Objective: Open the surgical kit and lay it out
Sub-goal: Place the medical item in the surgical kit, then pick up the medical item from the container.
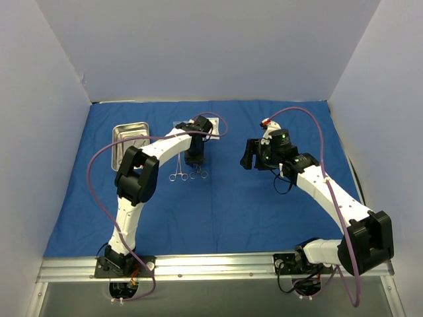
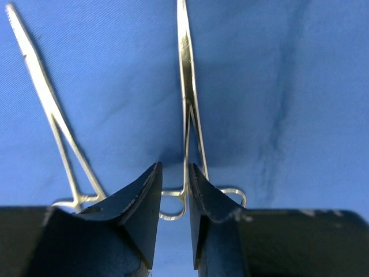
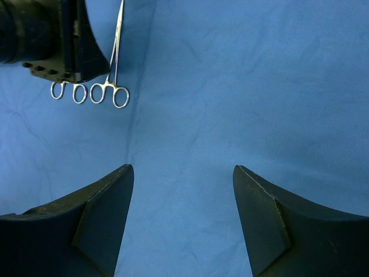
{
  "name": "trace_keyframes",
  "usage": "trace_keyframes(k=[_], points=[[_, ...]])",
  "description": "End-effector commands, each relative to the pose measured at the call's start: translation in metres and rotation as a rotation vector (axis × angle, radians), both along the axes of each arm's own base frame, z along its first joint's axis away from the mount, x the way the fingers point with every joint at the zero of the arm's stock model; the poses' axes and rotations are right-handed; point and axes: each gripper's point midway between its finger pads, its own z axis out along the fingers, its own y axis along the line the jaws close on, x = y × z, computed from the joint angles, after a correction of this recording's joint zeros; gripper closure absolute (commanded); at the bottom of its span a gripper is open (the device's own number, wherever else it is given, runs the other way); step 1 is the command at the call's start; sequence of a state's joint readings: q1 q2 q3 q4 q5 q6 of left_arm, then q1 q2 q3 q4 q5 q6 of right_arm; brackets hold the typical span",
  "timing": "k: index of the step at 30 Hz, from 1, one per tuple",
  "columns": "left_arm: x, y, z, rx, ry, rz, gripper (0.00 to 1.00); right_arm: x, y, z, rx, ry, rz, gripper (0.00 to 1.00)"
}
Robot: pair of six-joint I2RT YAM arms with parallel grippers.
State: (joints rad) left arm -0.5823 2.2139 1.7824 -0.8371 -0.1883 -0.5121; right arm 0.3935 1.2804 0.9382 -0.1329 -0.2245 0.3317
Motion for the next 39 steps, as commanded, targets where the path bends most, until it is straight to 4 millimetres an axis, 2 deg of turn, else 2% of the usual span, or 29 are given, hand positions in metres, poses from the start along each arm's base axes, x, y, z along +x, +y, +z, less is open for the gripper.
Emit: trace_keyframes(k=[1,4,7,10,13,14,17,18,19,20,21,24,25,27,28,30,31,33,34,35,39], points=[[0.010,-0.002,0.062,-0.035,-0.108,-0.005,0.66,0.002,-0.002,0.012,-0.001,-0.042,-0.001,0.35],[0.008,-0.001,0.077,-0.036,-0.121,-0.018,0.64,0.004,-0.001,0.014,0.001,-0.046,0.003,0.35],[0.005,0.004,0.101,-0.044,-0.154,-0.034,0.62,0.006,0.000,0.014,-0.003,-0.047,0.006,0.35],[0.008,0.021,0.118,-0.041,-0.180,-0.028,0.57,0.009,0.002,0.015,-0.002,-0.050,0.010,0.35],[0.016,0.053,0.128,-0.026,-0.202,0.000,0.55,0.012,0.004,0.012,-0.001,-0.046,0.016,0.35],[0.024,0.070,0.129,-0.022,-0.211,0.025,0.54,0.014,0.005,0.010,-0.003,-0.043,0.017,0.35],[0.029,0.101,0.131,-0.008,-0.207,0.039,0.52,0.017,0.007,0.006,-0.006,-0.033,0.023,0.35],[0.034,0.123,0.132,0.005,-0.210,0.059,0.52,0.019,0.008,0.007,-0.005,-0.038,0.024,0.35],[0.035,0.135,0.136,0.012,-0.219,0.072,0.52,0.020,0.007,0.007,-0.006,-0.038,0.022,0.35],[0.037,0.146,0.133,0.014,-0.216,0.082,0.52,0.021,0.008,0.006,-0.005,-0.034,0.025,0.35],[0.041,0.167,0.134,0.027,-0.220,0.100,0.51,0.022,0.009,0.007,-0.003,-0.037,0.027,0.35],[0.046,0.190,0.126,0.007,-0.210,0.099,0.50,0.024,0.010,0.002,-0.007,-0.027,0.029,0.35],[0.050,0.207,0.120,0.006,-0.196,0.117,0.50,0.025,0.011,0.002,-0.006,-0.025,0.029,0.35],[0.057,0.216,0.111,-0.017,-0.193,0.128,0.50,0.027,0.012,-0.002,-0.006,-0.017,0.031,0.35],[0.059,0.229,0.102,-0.016,-0.177,0.157,0.49,0.028,0.014,-0.001,-0.005,-0.016,0.034,0.35],[0.070,0.239,0.097,-0.022,-0.196,0.177,0.49,0.030,0.015,-0.003,-0.005,-0.010,0.036,0.35],[0.073,0.243,0.087,-0.021,-0.186,0.181,0.49,0.031,0.016,-0.002,-0.004,-0.012,0.037,0.35],[0.086,0.249,0.085,-0.013,-0.216,0.177,0.49,0.032,0.016,-0.005,-0.009,-0.002,0.038,0.35],[0.090,0.266,0.076,0.001,-0.209,0.210,0.49,0.032,0.016,-0.006,-0.010,0.001,0.038,0.35],[0.094,0.273,0.074,0.005,-0.212,0.222,0.49,0.033,0.016,-0.007,-0.012,0.004,0.036,0.35],[0.111,0.287,0.064,0.024,-0.232,0.229,0.49,0.033,0.015,-0.011,-0.017,0.019,0.031,0.35]])
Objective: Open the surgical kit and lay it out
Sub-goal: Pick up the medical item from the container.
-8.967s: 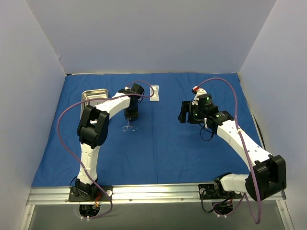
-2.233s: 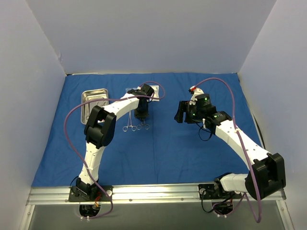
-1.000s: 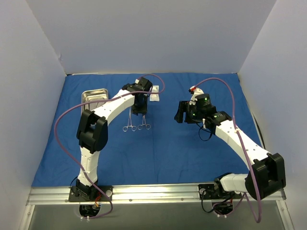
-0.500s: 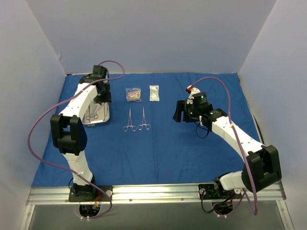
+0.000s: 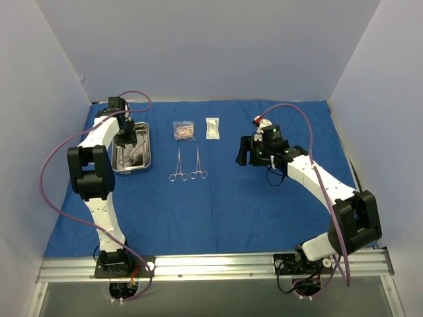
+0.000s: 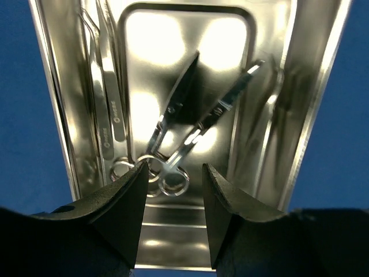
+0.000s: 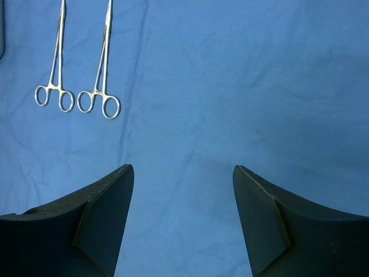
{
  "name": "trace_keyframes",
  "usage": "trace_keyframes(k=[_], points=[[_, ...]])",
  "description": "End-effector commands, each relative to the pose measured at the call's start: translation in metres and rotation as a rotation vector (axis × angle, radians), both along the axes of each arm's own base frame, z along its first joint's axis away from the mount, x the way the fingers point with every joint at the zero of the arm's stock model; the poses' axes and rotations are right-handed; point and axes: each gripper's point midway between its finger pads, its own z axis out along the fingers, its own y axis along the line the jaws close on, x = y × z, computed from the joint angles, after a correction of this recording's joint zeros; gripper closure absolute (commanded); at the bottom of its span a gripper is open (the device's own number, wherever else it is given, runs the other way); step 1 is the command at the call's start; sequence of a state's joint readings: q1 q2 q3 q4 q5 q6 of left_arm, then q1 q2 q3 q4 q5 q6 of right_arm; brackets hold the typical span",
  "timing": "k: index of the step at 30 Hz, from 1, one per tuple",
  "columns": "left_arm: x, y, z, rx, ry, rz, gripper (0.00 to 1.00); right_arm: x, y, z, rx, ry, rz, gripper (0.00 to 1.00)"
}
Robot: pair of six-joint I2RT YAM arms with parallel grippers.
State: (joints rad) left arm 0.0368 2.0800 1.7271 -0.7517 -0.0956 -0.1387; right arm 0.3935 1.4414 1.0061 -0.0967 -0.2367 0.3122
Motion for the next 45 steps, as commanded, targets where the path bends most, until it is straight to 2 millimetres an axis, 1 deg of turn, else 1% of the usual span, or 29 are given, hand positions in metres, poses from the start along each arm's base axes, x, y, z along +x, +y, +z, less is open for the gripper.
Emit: trace_keyframes(k=[1,3,4,5,6,7,9,10,14,15,18,22,26,28,33,35,38,39,45], points=[[0.041,0.016,0.013,0.017,-0.115,-0.011,0.49,0.009,0.004,0.011,0.010,-0.023,0.009,0.35],[0.047,0.020,0.009,0.018,-0.115,-0.014,0.49,0.009,0.004,0.011,0.012,-0.020,0.006,0.35],[0.048,0.021,0.000,0.018,-0.095,-0.013,0.49,0.010,0.004,0.010,0.010,-0.019,0.001,0.35],[0.055,0.022,0.004,0.018,-0.111,-0.014,0.49,0.009,0.004,0.010,0.011,-0.017,0.000,0.35],[0.058,0.024,0.003,0.016,-0.111,-0.016,0.49,0.010,0.004,0.009,0.009,-0.015,-0.004,0.35],[0.060,0.025,-0.005,0.013,-0.102,-0.016,0.49,0.010,0.004,0.009,0.008,-0.016,-0.005,0.35],[0.068,0.023,-0.004,0.001,-0.117,-0.031,0.49,0.011,0.003,0.008,0.007,-0.012,-0.011,0.35],[0.070,0.022,-0.010,-0.004,-0.106,-0.038,0.49,0.010,0.003,0.007,0.005,-0.006,-0.012,0.35],[0.080,0.019,-0.013,-0.017,-0.121,-0.063,0.49,0.011,0.003,0.006,0.006,-0.003,-0.020,0.35],[0.081,0.017,-0.018,-0.024,-0.114,-0.067,0.49,0.011,0.003,0.005,0.003,-0.003,-0.021,0.35],[0.086,0.015,-0.022,-0.030,-0.111,-0.083,0.49,0.012,0.002,0.005,0.001,0.002,-0.024,0.35],[0.088,0.008,-0.027,-0.049,-0.108,-0.115,0.49,0.014,0.002,0.004,-0.003,0.003,-0.025,0.35],[0.085,0.005,-0.034,-0.052,-0.090,-0.131,0.49,0.014,0.003,0.003,-0.006,0.007,-0.024,0.35],[0.082,0.004,-0.039,-0.042,-0.070,-0.139,0.49,0.015,0.003,0.003,-0.007,0.004,-0.024,0.35],[0.078,0.003,-0.043,-0.033,-0.056,-0.141,0.50,0.015,0.003,0.001,-0.007,0.009,-0.020,0.35],[0.076,0.003,-0.047,-0.027,-0.046,-0.142,0.52,0.015,0.004,0.000,-0.009,0.011,-0.017,0.35],[0.073,-0.002,-0.051,-0.029,-0.032,-0.152,0.58,0.015,0.003,0.000,-0.010,0.009,-0.016,0.35],[0.071,0.002,-0.051,-0.004,-0.023,-0.140,0.59,0.015,0.004,-0.001,-0.011,0.010,-0.013,0.35],[0.066,0.009,-0.057,0.038,0.006,-0.160,0.73,0.015,0.003,0.000,-0.013,0.006,-0.009,0.35]])
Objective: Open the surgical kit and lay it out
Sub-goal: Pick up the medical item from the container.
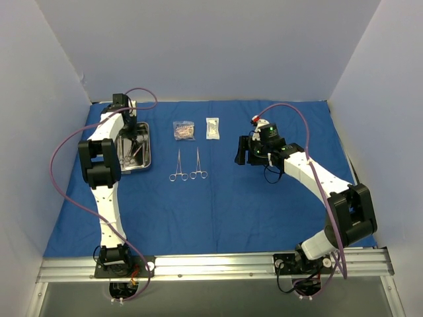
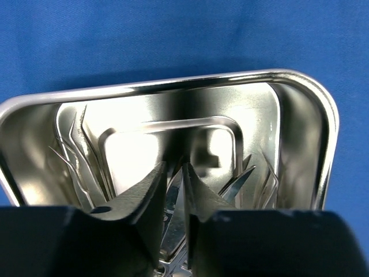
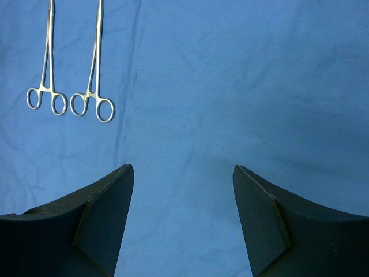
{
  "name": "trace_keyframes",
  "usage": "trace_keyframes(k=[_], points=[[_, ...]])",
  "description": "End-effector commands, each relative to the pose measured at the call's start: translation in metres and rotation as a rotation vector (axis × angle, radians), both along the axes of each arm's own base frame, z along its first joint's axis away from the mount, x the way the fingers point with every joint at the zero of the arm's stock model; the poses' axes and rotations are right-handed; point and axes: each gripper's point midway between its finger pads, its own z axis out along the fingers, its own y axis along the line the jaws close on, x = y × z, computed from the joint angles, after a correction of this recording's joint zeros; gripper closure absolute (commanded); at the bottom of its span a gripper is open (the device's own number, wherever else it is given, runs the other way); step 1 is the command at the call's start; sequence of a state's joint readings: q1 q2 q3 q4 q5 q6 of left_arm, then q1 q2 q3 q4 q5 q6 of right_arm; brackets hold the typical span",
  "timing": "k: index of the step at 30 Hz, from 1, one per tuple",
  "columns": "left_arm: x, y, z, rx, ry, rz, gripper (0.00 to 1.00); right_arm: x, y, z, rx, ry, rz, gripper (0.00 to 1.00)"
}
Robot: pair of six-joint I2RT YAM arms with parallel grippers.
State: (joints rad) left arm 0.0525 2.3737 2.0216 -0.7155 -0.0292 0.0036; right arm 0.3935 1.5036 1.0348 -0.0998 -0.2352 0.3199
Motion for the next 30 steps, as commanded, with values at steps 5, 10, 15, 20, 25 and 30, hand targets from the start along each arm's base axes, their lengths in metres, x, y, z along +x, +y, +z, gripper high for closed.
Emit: trace_keyframes(k=[5,10,15,20,25,30], points=[[-0.001,0.010,-0.006,0.057,0.026,-0.023,0.86,0.007,-0.001,0.013,-0.003,-0.032,-0.003,0.35],[0.006,0.015,0.011,0.070,-0.007,-0.016,0.98,0.006,-0.001,0.015,-0.004,-0.034,-0.003,0.35],[0.015,0.020,0.042,0.107,-0.068,-0.012,0.98,0.005,-0.001,0.017,-0.003,-0.038,-0.004,0.35],[0.018,0.033,0.076,0.174,-0.118,0.009,0.98,0.004,-0.002,0.020,-0.001,-0.045,-0.005,0.35],[0.022,0.040,0.103,0.217,-0.168,0.032,0.98,0.002,-0.002,0.020,0.005,-0.045,-0.008,0.35],[0.025,0.048,0.128,0.258,-0.228,0.071,0.98,0.000,-0.003,0.021,0.012,-0.051,-0.013,0.35]])
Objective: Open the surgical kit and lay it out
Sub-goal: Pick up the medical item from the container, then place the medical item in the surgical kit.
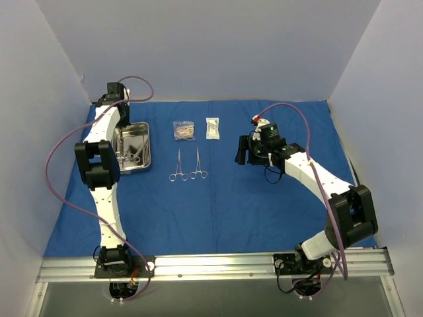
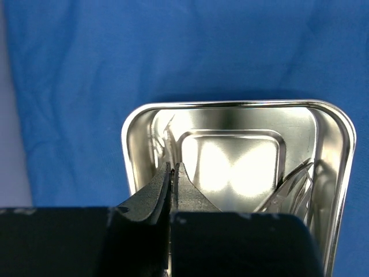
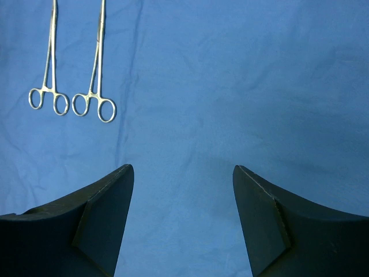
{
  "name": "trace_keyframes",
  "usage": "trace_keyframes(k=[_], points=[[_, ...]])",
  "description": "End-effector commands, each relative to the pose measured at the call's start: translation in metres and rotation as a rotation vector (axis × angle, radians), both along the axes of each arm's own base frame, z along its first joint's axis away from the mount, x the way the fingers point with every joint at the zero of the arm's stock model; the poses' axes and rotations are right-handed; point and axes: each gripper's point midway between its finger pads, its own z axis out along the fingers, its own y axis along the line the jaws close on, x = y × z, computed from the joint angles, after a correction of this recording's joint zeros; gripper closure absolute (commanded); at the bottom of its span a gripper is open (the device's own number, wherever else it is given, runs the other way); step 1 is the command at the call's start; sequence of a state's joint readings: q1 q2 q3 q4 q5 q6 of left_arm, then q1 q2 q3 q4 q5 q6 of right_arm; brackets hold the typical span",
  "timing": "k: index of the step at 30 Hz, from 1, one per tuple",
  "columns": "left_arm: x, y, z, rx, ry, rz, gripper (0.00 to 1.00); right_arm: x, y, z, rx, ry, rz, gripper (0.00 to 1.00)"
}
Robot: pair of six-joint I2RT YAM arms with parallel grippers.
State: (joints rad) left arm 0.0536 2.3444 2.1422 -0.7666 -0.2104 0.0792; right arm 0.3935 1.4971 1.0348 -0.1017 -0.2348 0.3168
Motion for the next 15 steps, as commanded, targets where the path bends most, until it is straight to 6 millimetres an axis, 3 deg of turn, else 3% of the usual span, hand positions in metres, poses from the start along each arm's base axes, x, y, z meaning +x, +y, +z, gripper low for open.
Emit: trace_keyframes(k=[1,15], points=[[0.010,0.013,0.080,0.067,-0.169,0.035,0.98,0.000,-0.003,0.018,0.011,-0.040,-0.015,0.35],[0.002,0.007,0.151,0.080,-0.312,0.079,0.98,-0.003,-0.003,0.025,0.025,-0.056,-0.020,0.35]])
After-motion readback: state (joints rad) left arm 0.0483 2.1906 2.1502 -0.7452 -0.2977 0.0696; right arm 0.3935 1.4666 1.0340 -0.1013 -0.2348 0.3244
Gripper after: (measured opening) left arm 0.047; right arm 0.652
